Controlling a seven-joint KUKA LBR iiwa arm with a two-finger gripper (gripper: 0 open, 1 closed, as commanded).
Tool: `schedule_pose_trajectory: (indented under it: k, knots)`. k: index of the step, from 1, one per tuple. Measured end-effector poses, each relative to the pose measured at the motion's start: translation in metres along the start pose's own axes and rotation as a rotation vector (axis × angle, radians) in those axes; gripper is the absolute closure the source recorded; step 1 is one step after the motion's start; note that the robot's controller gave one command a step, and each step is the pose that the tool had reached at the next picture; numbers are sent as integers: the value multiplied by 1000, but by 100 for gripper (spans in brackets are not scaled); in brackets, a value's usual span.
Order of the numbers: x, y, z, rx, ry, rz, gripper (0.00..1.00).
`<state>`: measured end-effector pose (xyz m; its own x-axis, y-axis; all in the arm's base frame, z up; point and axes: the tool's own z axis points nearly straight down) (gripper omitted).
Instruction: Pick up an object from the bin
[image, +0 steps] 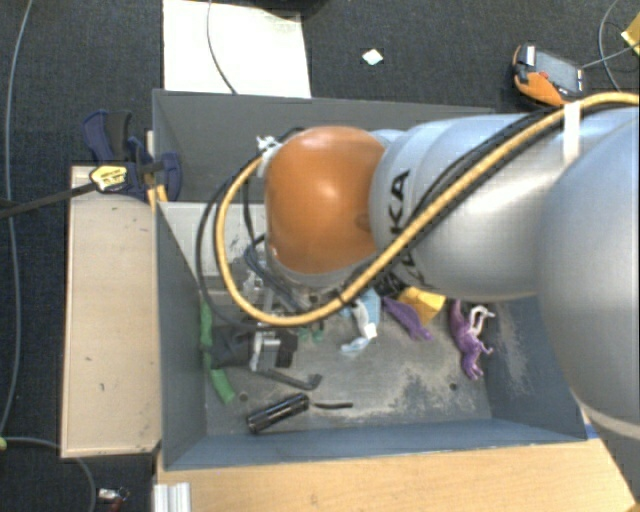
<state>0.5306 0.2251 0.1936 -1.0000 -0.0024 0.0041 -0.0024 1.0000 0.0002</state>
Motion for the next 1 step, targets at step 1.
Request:
schedule_pose_trajectory:
  k: [1]
  knots:
    - [-2,-1,-3,-1,-7,4,0]
